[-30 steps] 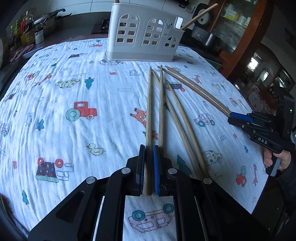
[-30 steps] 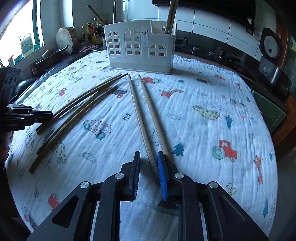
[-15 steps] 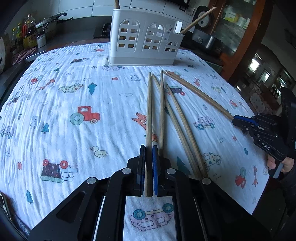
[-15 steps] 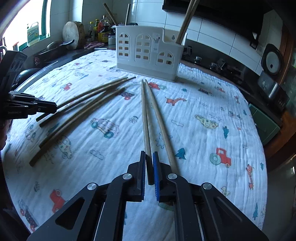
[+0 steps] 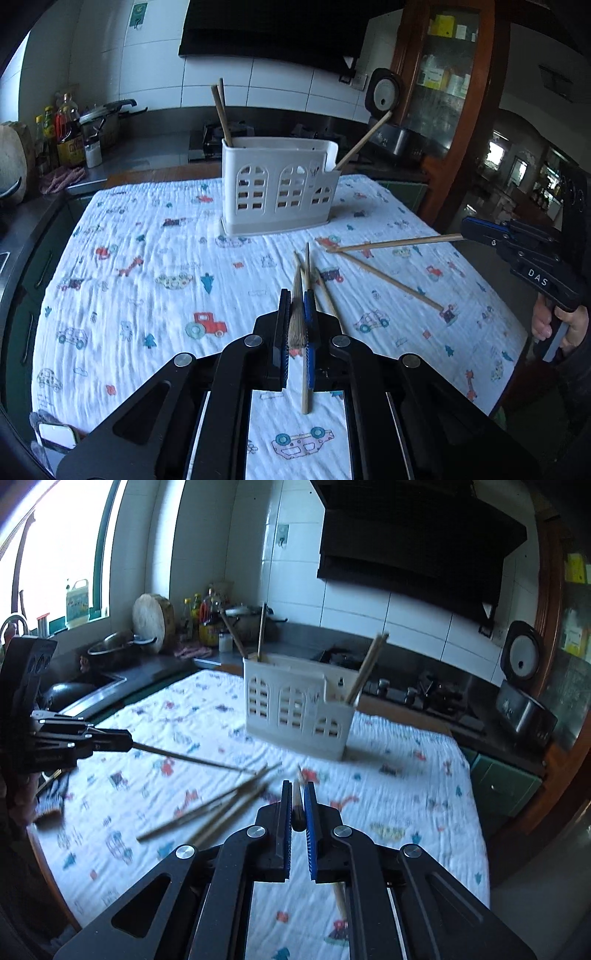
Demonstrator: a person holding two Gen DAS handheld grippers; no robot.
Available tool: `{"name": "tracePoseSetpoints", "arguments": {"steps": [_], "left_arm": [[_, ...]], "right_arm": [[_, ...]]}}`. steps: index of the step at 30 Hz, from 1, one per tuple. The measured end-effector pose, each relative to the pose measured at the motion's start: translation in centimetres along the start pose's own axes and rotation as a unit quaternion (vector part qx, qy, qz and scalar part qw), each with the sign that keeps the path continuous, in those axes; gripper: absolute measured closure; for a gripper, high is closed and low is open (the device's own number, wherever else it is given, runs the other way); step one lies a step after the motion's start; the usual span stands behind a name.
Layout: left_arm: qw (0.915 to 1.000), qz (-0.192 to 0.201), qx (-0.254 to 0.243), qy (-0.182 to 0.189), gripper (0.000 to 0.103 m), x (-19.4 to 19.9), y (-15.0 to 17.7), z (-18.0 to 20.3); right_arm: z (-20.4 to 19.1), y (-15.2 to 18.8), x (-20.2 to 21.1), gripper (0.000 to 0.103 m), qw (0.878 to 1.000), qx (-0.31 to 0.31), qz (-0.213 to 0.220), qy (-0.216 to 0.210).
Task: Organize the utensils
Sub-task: 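Lift both held chopsticks and carry them above the white caddy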
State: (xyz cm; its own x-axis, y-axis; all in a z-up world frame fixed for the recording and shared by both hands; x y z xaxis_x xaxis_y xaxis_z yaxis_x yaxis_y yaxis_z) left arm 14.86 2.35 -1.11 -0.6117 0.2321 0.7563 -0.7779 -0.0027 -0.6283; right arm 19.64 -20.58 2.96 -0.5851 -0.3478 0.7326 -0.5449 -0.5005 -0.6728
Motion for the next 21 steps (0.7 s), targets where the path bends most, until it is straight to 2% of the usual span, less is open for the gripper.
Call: {"name": "tracePoseSetpoints", "arguments": {"steps": [5, 12, 14, 21], "left_arm": [[0.9998, 0.014, -0.009, 0.004, 0.097, 1.0, -2.6, -0.1], [0.9996, 0.021, -0.004, 0.02, 0.097, 1.9, -7.5, -1.0], [0.9992, 0.027, -0.006, 0.028, 0.097, 2.4, -9.0, -1.0], [0.9977, 0.06, -0.029, 0.015, 0.097, 4.8, -14.3, -0.1]], "right_arm": [[0.3, -3.8, 0.5, 0.096, 1.0, -0.005, 0.002, -0.009], [2.1, -9.4, 0.7, 0.096, 0.999, -0.023, -0.019, -0.037], [2.8, -11.1, 1.2, 0.096, 0.999, -0.03, -0.016, -0.043], [4.3, -16.5, 2.9, 0.096, 0.998, -0.045, 0.011, -0.049]]}}
Point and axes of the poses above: each gripper's, at about its wrist camera, not at the fingertips, and x roughly against the way its jaws point, z to its right, y to its underside, the point moved 4 cm from there along -x, roughly the way its jaws point, and after that the axes turned 13 degrees about -z, right-handed, at the moved point
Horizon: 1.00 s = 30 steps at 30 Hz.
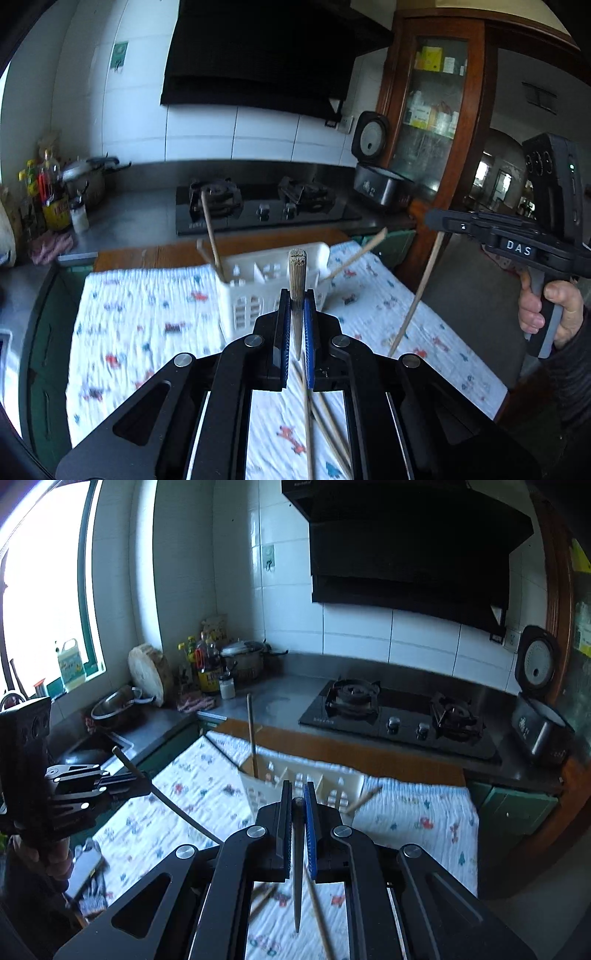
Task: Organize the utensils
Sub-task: 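Lift both held chopsticks and carry them above the white caddy, then open both grippers to drop the chopsticks into the caddy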
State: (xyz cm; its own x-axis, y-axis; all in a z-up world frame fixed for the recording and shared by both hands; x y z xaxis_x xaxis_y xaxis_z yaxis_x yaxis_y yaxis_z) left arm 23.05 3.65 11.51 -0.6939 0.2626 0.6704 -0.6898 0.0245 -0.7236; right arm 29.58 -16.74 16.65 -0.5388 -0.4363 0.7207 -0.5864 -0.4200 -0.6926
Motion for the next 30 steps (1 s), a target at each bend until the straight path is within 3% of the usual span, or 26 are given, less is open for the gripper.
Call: {"name": "tracePoseSetpoints", "arguments": {"steps": [9, 16, 22, 30], "left_arm": [[0.9983, 0.033, -0.003, -0.048, 0.097, 0.3, -7.0, -1.3], [0.9976, 0.015, 0.018, -0.066, 0.097, -3.0, -8.8, -3.5], [0.9977, -0.007, 0.027, -0.061, 0.097, -5.8, -8.2, -4.5], [0.9972, -0.035, 0.035, -0.057, 0.097, -8.5, -6.8, -5.3]], "right_arm": [[0.6, -7.0, 0.4, 0.096, 0.998, 0.001, 0.057, 0.038], [2.7, -10.9, -1.9, 0.096, 0.995, -0.017, 0.076, 0.069], [4.0, -10.9, -4.9, 0.096, 0.995, -0.04, 0.074, 0.059], [4.5, -8.6, -9.7, 0.096, 0.997, -0.053, 0.036, 0.05]]}}
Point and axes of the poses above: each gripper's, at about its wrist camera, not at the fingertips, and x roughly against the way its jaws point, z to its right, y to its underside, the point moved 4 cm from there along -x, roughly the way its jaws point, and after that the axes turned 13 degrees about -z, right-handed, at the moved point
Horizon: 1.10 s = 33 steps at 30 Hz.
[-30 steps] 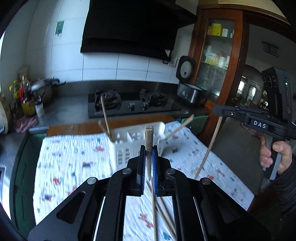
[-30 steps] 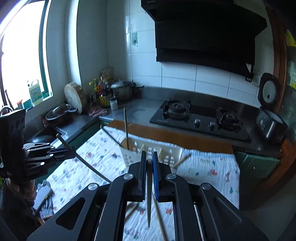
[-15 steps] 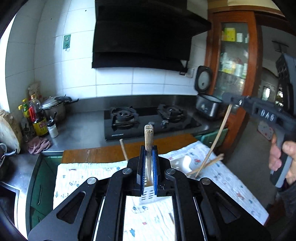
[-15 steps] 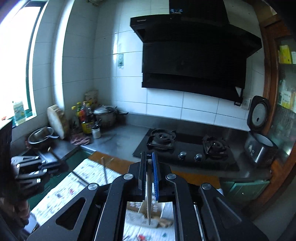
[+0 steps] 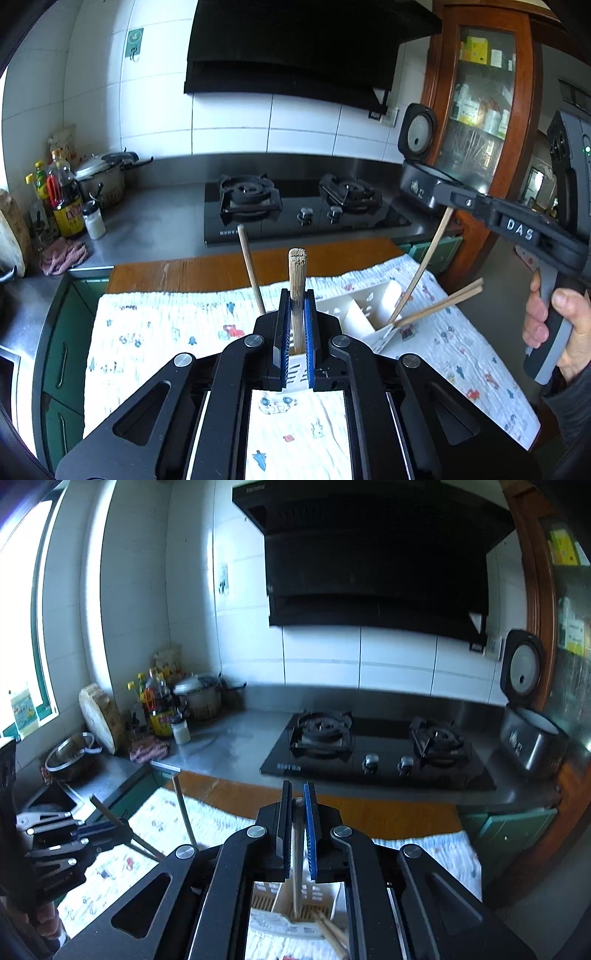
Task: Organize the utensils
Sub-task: 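Open both grippers to drop the chopsticks into the caddy, then move both grippers back down to the loose chopsticks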
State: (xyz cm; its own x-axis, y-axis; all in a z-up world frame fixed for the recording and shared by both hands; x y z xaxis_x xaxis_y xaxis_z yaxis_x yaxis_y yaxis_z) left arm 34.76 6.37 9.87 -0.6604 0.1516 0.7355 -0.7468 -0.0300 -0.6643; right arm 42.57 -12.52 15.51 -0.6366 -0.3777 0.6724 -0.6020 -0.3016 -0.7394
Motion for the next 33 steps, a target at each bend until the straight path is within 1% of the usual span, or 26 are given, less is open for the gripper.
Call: {"name": "tracePoseSetpoints", "arguments": {"steps": [5, 8, 12, 13, 14, 15, 16, 18, 20, 22, 24, 25, 26, 28, 30, 31, 33], "left_arm": [[0.9999, -0.011, 0.002, 0.0, 0.097, -0.9, 0.7, -0.2], [0.9999, -0.013, 0.007, 0.0, 0.096, -1.1, 0.7, -0.3], [0.9999, -0.008, 0.007, 0.001, 0.094, -0.8, 0.6, -0.1], [1.0, -0.005, 0.007, 0.001, 0.093, -0.5, 0.5, -0.1], [1.0, 0.0, 0.006, 0.003, 0.09, -0.1, 0.5, 0.0], [1.0, 0.004, 0.005, 0.001, 0.087, 0.4, 0.5, 0.2], [1.0, 0.008, 0.003, 0.001, 0.083, 0.9, 0.5, 0.3], [0.9998, 0.019, -0.003, -0.001, 0.082, 2.2, 0.8, 0.7], [0.9996, 0.026, -0.007, -0.001, 0.082, 3.4, 1.4, 1.1], [0.9994, 0.033, -0.012, -0.003, 0.081, 4.8, 2.4, 1.7], [0.9991, 0.038, -0.017, -0.004, 0.077, 5.9, 3.9, 2.2], [0.9992, 0.036, -0.016, -0.003, 0.075, 6.3, 4.7, 2.4], [0.9992, 0.036, -0.016, -0.002, 0.075, 6.6, 5.5, 2.6], [0.9993, 0.033, -0.016, 0.003, 0.074, 7.1, 7.7, 2.9], [0.9995, 0.027, -0.014, 0.003, 0.073, 7.2, 9.9, 3.0], [0.9996, 0.025, -0.013, 0.001, 0.073, 7.2, 11.0, 3.0], [0.9998, 0.019, -0.005, 0.0, 0.073, 7.1, 13.4, 3.1]], "right_arm": [[-0.1, 1.2, -1.4, 0.096, 1.0, 0.002, -0.022, 0.003], [0.2, 1.5, -1.5, 0.096, 1.0, 0.002, -0.024, 0.008], [0.1, 1.7, -0.5, 0.092, 1.0, 0.004, -0.018, 0.013], [0.2, 1.7, -0.1, 0.088, 1.0, 0.005, -0.015, 0.013], [0.2, 1.7, 0.2, 0.085, 1.0, 0.006, -0.013, 0.013], [0.3, 1.7, 0.8, 0.076, 1.0, 0.006, -0.009, 0.014], [0.4, 1.7, 1.3, 0.072, 1.0, 0.006, -0.004, 0.015], [0.4, 2.1, 2.9, 0.071, 1.0, 0.011, 0.007, 0.02], [0.5, 2.6, 4.3, 0.065, 1.0, 0.008, 0.012, 0.011], [0.4, 3.8, 6.1, 0.06, 1.0, 0.013, 0.02, 0.009], [0.3, 5.3, 7.4, 0.056, 1.0, 0.018, 0.021, 0.002], [0.2, 5.9, 7.8, 0.055, 1.0, 0.02, 0.021, 0.0], [0.0, 7.3, 8.4, 0.055, 0.999, 0.027, 0.018, -0.005], [-0.3, 9.2, 9.0, 0.052, 0.999, 0.035, 0.015, -0.003], [-0.3, 11.9, 9.4, 0.052, 0.999, 0.037, 0.006, -0.011], [-0.3, 13.8, 9.4, 0.052, 0.999, 0.035, -0.004, -0.021], [-0.3, 16.6, 8.9, 0.052, 0.999, 0.037, -0.021, -0.026]]}}
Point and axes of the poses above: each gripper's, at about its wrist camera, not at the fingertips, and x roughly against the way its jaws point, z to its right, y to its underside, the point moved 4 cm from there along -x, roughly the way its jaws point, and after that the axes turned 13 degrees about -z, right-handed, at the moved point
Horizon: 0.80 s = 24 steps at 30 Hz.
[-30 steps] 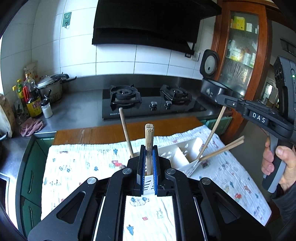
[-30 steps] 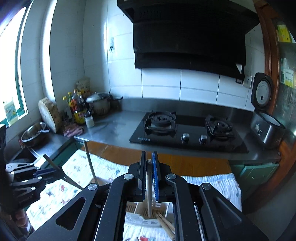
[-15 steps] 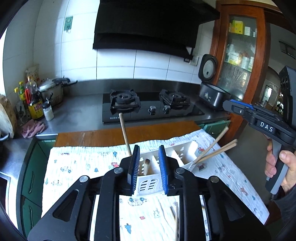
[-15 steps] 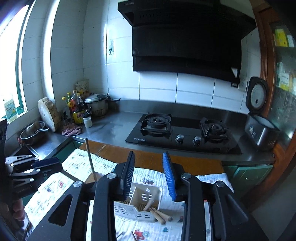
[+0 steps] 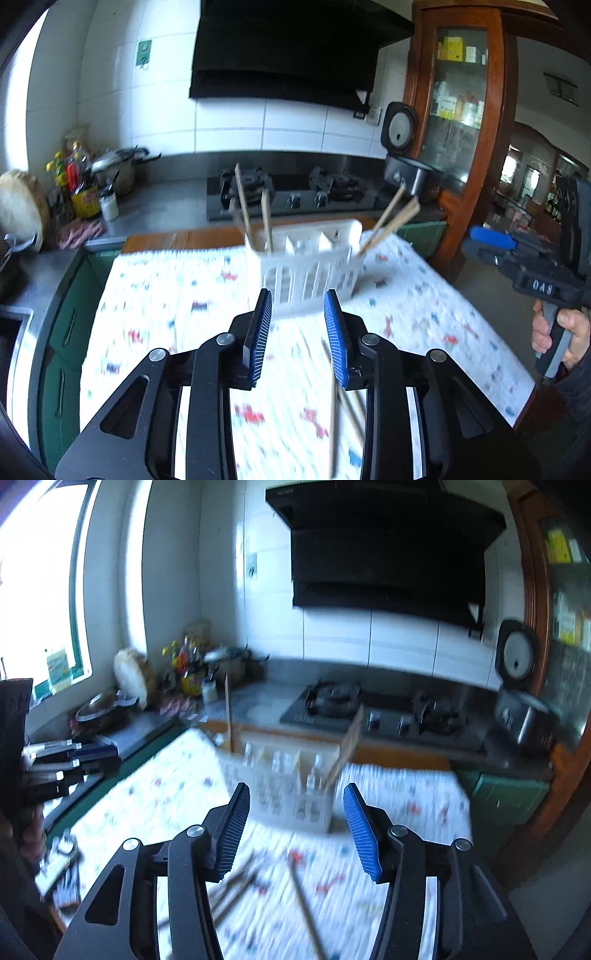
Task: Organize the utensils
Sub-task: 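Move both grippers back down to the loose chopsticks, then close the right gripper on a chopstick while the left gripper grasps another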
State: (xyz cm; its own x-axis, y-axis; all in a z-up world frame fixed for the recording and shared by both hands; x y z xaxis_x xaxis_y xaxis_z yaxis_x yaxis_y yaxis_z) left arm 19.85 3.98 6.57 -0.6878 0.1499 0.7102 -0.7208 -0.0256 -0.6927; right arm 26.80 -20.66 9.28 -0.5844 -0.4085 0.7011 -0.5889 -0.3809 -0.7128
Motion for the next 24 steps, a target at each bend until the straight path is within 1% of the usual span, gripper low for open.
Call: {"name": "tracePoseSetpoints", "arguments": {"steps": [3, 7, 11, 13, 16, 17, 20, 22, 24], "left_arm": [[0.9998, -0.013, 0.015, 0.011, 0.073, -0.2, 3.2, -0.1], [0.9988, -0.032, 0.031, 0.019, 0.073, -1.2, 7.1, -0.2], [0.9966, -0.057, 0.053, 0.03, 0.073, -2.6, 10.3, -0.6], [0.9954, -0.069, 0.058, 0.032, 0.073, -3.4, 11.6, -0.5], [0.9944, -0.084, 0.055, 0.032, 0.073, -4.3, 13.1, -0.5], [0.9939, -0.091, 0.055, 0.032, 0.073, -4.7, 13.6, -0.4], [0.9926, -0.102, 0.055, 0.037, 0.073, -5.3, 14.8, -0.2], [0.9916, -0.112, 0.054, 0.038, 0.073, -5.9, 15.3, -0.1], [0.9908, -0.119, 0.049, 0.039, 0.073, -6.2, 15.8, 0.1]], "right_arm": [[-0.1, 4.0, -1.1, 0.052, 1.0, 0.006, -0.025, -0.001], [0.5, 9.8, -3.2, 0.052, 0.998, 0.0, -0.066, -0.015], [1.1, 13.5, -5.1, 0.055, 0.995, 0.007, -0.097, -0.01], [1.4, 14.8, -6.2, 0.059, 0.993, 0.011, -0.117, -0.004], [2.0, 15.9, -7.3, 0.065, 0.991, 0.017, -0.132, 0.002], [2.2, 16.2, -7.7, 0.065, 0.99, 0.02, -0.138, 0.002], [2.4, 17.0, -8.7, 0.069, 0.988, 0.023, -0.152, 0.0], [2.4, 17.2, -9.3, 0.074, 0.986, 0.027, -0.162, 0.001], [2.3, 17.3, -9.8, 0.076, 0.985, 0.031, -0.168, 0.001]]}}
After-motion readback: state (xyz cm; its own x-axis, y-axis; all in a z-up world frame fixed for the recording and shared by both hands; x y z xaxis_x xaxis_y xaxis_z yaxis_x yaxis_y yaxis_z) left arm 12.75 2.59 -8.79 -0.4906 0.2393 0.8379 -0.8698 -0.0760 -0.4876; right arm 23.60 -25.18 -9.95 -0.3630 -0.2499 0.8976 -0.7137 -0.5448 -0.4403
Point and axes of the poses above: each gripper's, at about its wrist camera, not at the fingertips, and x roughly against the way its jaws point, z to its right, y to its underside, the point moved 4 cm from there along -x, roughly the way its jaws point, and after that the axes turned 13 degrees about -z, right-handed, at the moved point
